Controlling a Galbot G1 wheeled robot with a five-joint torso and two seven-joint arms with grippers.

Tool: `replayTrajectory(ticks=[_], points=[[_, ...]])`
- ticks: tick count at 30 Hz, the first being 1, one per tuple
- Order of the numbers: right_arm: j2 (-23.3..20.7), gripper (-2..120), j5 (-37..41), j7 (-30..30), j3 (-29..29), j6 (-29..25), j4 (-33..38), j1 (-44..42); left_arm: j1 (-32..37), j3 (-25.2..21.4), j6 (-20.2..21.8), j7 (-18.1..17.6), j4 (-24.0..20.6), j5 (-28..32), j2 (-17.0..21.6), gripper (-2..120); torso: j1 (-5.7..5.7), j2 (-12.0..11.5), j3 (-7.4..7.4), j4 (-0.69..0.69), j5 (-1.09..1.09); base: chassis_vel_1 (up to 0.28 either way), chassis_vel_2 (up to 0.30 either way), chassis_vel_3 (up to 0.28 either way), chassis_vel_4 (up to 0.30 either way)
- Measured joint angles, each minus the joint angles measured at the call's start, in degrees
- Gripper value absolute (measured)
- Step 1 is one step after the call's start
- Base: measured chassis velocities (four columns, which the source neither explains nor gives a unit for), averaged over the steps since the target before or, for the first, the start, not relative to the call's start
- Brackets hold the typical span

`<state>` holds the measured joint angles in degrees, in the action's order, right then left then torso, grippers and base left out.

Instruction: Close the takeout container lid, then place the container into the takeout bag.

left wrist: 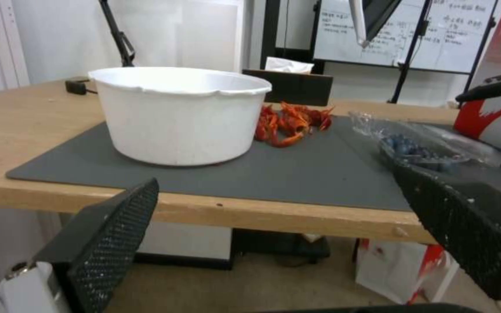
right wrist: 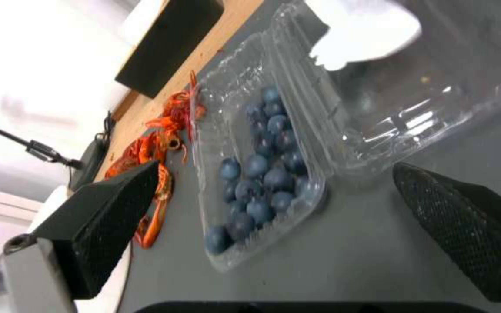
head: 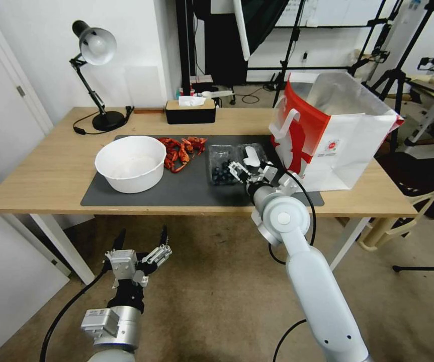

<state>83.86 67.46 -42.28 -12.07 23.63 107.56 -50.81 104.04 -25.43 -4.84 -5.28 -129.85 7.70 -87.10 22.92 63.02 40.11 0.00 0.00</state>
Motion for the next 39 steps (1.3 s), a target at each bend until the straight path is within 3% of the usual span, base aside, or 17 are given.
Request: replayTrajectory(ticks=[6, 9, 11, 13, 15, 17, 20, 23, 30, 32, 39], points=[[-1.56, 100, 0.85, 0.01, -0.31, 0.51, 4.93, -3.69, -0.02, -0.09, -0.07, 0.02, -0.08, 0.23, 0.24, 100, 0.0, 0.0, 0.0, 0.0, 0.0, 0.0, 0.0, 0.0, 0.0], [-3.63, 100, -1.87, 2.77, -0.38, 0.61, 8.49, -6.78, -0.04, -0.17, -0.07, 0.12, -0.23, 0.34, 0.37, 100, 0.0, 0.0, 0.0, -0.01, 0.02, 0.0, 0.0, 0.0, 0.0], [-7.14, 100, -10.75, 9.19, -0.9, -0.79, 11.81, -10.63, -0.04, -0.2, -0.12, 0.2, -0.25, 0.42, 0.49, 100, 0.0, 0.01, -0.01, 0.0, 0.0, 0.0, 0.0, 0.0, 0.0], [-8.21, 100, -13.6, 10.95, -1.23, -1.47, 12.6, -11.81, -0.04, -0.2, -0.13, 0.24, -0.25, 0.43, 0.51, 100, 0.0, 0.02, 0.0, 0.01, 0.0, 0.0, 0.0, 0.0, 0.0], [-12.38, 100, -24.07, 16.53, -3.35, -4.6, 15.15, -16.24, -0.1, -0.17, -0.25, 0.28, -0.24, 0.46, 0.53, 100, 0.0, 0.01, 0.0, 0.01, 0.0, 0.0, 0.0, 0.0, 0.0], [-13.3, 100, -26.27, 17.73, -4.01, -5.43, 15.77, -17.4, -0.13, -0.11, -0.26, 0.31, -0.23, 0.46, 0.53, 100, 0.0, 0.01, -0.01, 0.0, 0.01, 0.0, 0.0, 0.0, 0.0], [-18.05, 100, -39.04, 24.72, -8.45, -11.78, 19.17, -25.25, -0.18, 0.17, -0.38, 0.4, -0.1, 0.46, 0.46, 100, 0.0, 0.01, -0.01, 0.01, 0.01, 0.0, 0.0, 0.0, 0.0], [-19.09, 100, -44.36, 27.05, -10.43, -15.2, 20.78, -29.63, -0.19, 0.3, -0.51, 0.55, 0.01, 0.46, 0.43, 100, 0.0, 0.02, -0.01, 0.0, 0.0, 0.0, 0.0, 0.0, 0.0], [-17.44, 100, -50.66, 30.91, -13.72, -23.05, 21.82, -39.72, -0.51, 0.21, -0.79, 0.95, 0.3, 0.44, 0.83, 100, 0.0, 0.02, -0.01, 0.01, 0.0, 0.0, 0.0, 0.0, 0.0], [-15.63, 100, -52.82, 32.28, -13.8, -28.14, 20.15, -44.59, -0.56, 0.01, -0.81, 1.08, 0.3, 0.44, 1.09, 100, -0.01, 0.01, -0.01, 0.0, 0.0, 0.0, 0.0, 0.0, 0.0], [-12.7, 100, -55.75, 33.72, -12.66, -32.24, 18.18, -49.3, -0.36, 0.03, -1.11, 1.45, 0.3, 0.38, 1.26, 100, -0.01, 0.01, -0.01, 0.0, -0.01, 0.0, 0.0, 0.0, 0.0]])
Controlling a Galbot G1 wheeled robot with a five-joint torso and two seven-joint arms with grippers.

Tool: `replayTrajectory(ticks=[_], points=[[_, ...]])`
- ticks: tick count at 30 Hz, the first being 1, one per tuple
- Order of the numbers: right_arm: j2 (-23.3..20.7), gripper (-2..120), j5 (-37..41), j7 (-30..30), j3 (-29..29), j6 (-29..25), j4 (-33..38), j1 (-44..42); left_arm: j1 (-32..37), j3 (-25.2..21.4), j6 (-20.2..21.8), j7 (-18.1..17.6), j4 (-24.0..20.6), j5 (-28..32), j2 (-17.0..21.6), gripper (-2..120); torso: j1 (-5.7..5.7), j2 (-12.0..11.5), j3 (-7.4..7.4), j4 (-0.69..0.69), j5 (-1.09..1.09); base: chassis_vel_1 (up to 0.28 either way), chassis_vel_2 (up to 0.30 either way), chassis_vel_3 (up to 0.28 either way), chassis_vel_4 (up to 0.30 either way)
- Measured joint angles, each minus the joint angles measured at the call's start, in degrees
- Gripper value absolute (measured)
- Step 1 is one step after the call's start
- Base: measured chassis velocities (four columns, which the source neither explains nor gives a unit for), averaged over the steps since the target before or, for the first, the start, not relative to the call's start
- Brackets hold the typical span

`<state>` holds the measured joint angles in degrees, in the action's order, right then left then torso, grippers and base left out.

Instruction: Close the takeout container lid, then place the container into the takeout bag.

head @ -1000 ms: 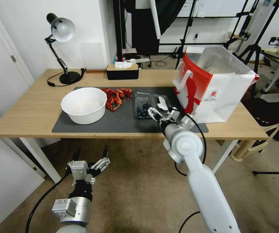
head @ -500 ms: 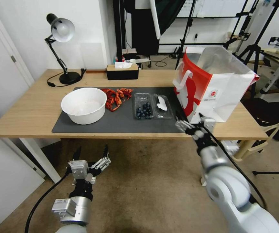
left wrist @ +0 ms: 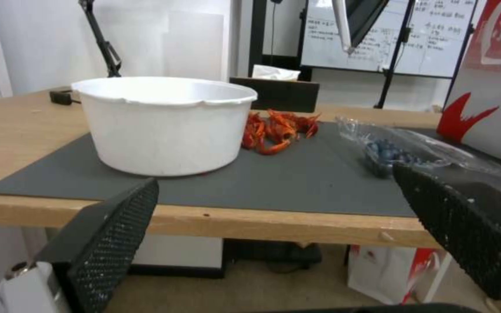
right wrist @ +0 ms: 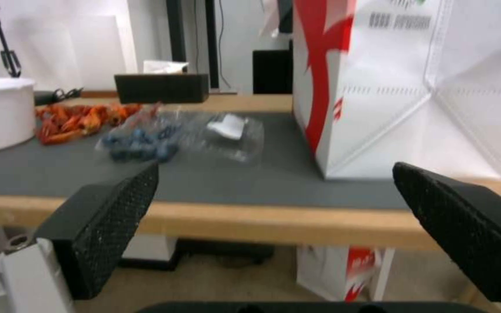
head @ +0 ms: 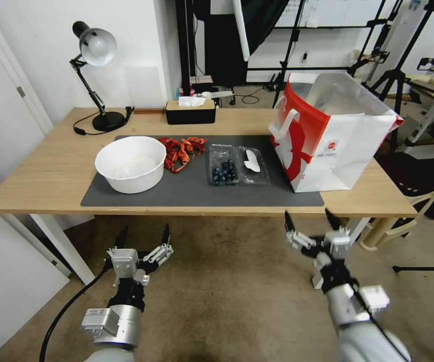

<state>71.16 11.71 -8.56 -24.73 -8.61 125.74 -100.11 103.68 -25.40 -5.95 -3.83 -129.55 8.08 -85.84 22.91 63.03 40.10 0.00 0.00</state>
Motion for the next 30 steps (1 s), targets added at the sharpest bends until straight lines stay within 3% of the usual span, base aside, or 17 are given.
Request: replayTrajectory(ticks=[24, 28, 30], points=[[0.49, 100, -0.26, 0.13, 2.1, 0.93, -1.81, 2.3, -0.89, -0.61, -0.12, 1.03, 1.25, 0.18, 0.78, 100, 0.0, -0.01, 0.01, 0.0, 0.0, 0.0, 0.0, 0.0, 0.0], [-0.16, 100, 3.87, 0.2, 3.39, 3.13, -1.81, 4.87, -1.14, -0.7, -0.1, 1.11, 1.36, 0.19, 0.79, 100, 0.0, -0.01, 0.01, 0.0, 0.0, 0.0, 0.0, 0.0, 0.0], [-0.93, 100, 9.82, 0.19, 5.02, 6.55, -1.79, 9.13, -1.25, -0.81, -0.01, 1.15, 1.39, 0.19, 0.74, 100, 0.01, -0.01, 0.01, 0.0, 0.0, 0.0, 0.0, 0.0, 0.0]])
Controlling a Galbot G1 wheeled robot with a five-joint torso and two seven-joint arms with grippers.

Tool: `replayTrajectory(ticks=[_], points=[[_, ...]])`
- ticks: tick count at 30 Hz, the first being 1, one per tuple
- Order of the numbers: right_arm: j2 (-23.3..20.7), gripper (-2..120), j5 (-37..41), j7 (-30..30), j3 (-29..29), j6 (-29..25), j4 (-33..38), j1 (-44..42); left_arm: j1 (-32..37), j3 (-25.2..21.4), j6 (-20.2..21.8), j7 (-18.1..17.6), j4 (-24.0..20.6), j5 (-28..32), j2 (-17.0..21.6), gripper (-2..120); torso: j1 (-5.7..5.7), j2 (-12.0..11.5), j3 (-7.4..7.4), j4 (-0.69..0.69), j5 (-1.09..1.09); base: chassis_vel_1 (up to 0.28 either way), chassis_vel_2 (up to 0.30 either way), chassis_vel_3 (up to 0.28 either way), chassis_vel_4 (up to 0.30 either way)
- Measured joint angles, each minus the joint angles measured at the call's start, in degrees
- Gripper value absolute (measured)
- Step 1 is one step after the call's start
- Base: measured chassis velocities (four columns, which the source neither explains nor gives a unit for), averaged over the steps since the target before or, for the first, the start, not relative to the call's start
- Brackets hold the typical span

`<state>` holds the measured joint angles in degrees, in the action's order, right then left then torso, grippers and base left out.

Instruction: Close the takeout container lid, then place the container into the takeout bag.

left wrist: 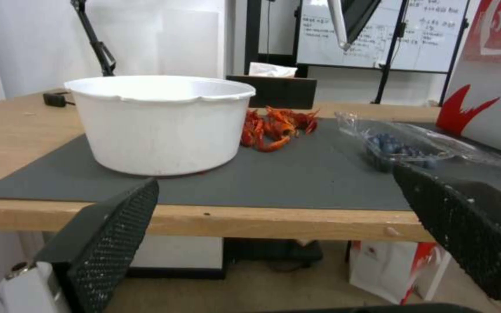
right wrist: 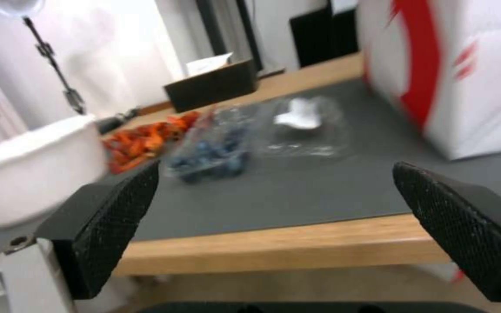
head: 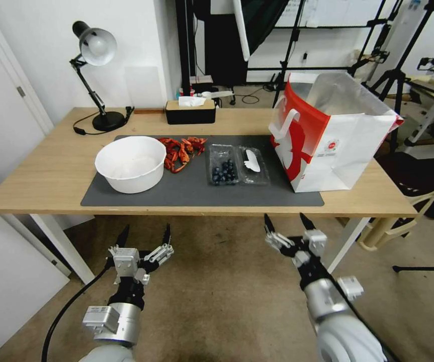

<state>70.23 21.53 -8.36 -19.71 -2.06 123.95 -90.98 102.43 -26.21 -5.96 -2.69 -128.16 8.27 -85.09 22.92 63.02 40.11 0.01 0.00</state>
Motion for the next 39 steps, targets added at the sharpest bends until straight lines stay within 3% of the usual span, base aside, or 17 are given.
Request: replayTrajectory(ticks=[3, 5, 6, 7, 8, 10, 13, 21, 39], points=[[-0.54, 100, 6.34, -0.54, 1.33, 3.25, -0.14, 3.69, 0.02, -0.11, 0.03, 0.01, 0.03, 0.0, -0.05, 100, 0.0, 0.0, 0.0, -0.01, 0.0, 0.0, 0.0, 0.0, 0.0], [-0.65, 100, 17.23, -3.07, 4.49, 7.98, -0.72, 9.49, 0.11, -0.34, 0.05, 0.01, 0.07, 0.0, -0.14, 100, 0.01, 0.0, 0.0, 0.0, 0.0, 0.0, 0.0, 0.0, 0.0], [-0.65, 100, 17.23, -3.07, 4.49, 7.98, -0.72, 9.49, 0.11, -0.34, 0.05, 0.01, 0.07, 0.0, -0.14, 100, 0.01, 0.0, 0.0, 0.0, 0.0, 0.0, 0.0, 0.0, 0.0], [0.35, 100, 26.16, -7.69, 6.87, 10.67, -1.6, 14.49, 0.18, -0.47, 0.05, -0.01, 0.08, -0.05, -0.26, 100, 0.01, 0.0, 0.0, 0.0, 0.0, 0.0, 0.0, 0.0, 0.0], [0.91, 100, 29.2, -9.67, 7.54, 11.28, -2.08, 16.41, 0.21, -0.53, 0.05, -0.03, 0.08, -0.07, -0.3, 100, 0.01, 0.0, 0.0, 0.0, -0.01, 0.0, 0.0, 0.0, 0.0], [1.43, 100, 31.54, -11.42, 8.03, 11.64, -2.48, 17.96, 0.23, -0.58, 0.05, -0.05, 0.08, -0.08, -0.33, 100, 0.01, 0.0, 0.0, -0.01, 0.0, 0.0, 0.0, 0.0, 0.0], [4.0, 100, 41.97, -18.3, 9.23, 12.67, -4.38, 24.47, 0.39, -0.78, 0.05, -0.11, 0.08, -0.15, -0.49, 100, 0.01, 0.0, 0.0, -0.01, -0.01, 0.0, 0.0, 0.0, 0.0], [8.64, 100, 59.65, -28.43, 9.27, 12.0, -8.52, 32.51, 0.44, -1.0, 0.06, -0.22, 0.31, -0.28, -0.75, 100, 0.01, 0.0, 0.01, -0.01, 0.0, 0.0, 0.0, 0.0, 0.0], [10.48, 100, 64.28, -32.93, 6.87, 9.7, -15.84, 38.26, 0.13, -0.87, 0.29, -0.3, 1.27, -0.49, -1.14, 100, 0.0, -0.01, 0.0, 0.0, 0.0, 0.0, 0.0, 0.0, 0.0]])
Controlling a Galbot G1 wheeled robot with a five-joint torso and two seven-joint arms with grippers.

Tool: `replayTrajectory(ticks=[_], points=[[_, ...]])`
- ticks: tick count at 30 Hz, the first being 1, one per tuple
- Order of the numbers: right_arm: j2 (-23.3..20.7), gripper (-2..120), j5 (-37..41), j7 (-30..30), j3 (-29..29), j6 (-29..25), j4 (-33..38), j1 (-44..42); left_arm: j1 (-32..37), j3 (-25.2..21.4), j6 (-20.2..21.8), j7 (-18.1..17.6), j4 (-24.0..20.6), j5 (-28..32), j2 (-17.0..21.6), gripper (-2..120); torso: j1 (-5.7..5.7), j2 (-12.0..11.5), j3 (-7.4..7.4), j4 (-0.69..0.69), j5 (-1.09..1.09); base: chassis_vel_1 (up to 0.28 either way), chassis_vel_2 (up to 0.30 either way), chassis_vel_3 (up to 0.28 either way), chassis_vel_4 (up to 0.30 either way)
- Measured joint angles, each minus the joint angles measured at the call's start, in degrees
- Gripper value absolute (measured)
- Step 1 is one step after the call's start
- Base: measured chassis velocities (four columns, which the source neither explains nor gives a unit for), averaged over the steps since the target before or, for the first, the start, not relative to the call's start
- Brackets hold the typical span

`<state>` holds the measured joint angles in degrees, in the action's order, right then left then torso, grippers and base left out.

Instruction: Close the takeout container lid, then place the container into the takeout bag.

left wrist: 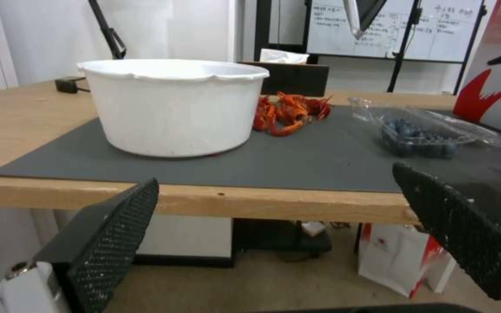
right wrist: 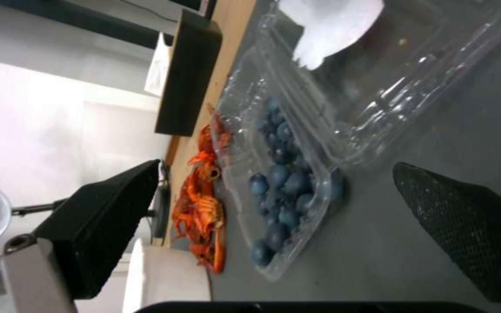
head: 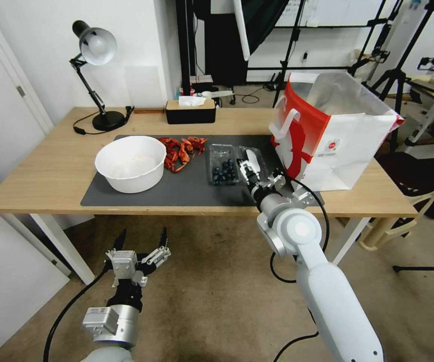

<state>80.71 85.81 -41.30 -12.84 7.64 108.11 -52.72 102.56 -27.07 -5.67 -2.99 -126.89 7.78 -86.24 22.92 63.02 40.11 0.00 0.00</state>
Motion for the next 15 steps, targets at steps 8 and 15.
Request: replayTrajectory(ticks=[8, 15], points=[[0.87, 100, -0.16, -0.96, 0.09, -0.96, -1.44, 1.26, 0.04, -0.07, -0.01, 0.0, 0.04, 0.06, 0.14, 100, 0.0, 0.0, 0.0, 0.0, 0.0, 0.0, 0.0, 0.0, 0.0], [1.68, 100, -0.18, -3.17, 0.4, -1.68, -2.41, 2.79, 0.19, -0.06, -0.17, -0.05, 0.11, 0.12, 0.15, 100, 0.0, 0.0, 0.0, 0.0, 0.0, 0.0, 0.0, 0.0, 0.0]])
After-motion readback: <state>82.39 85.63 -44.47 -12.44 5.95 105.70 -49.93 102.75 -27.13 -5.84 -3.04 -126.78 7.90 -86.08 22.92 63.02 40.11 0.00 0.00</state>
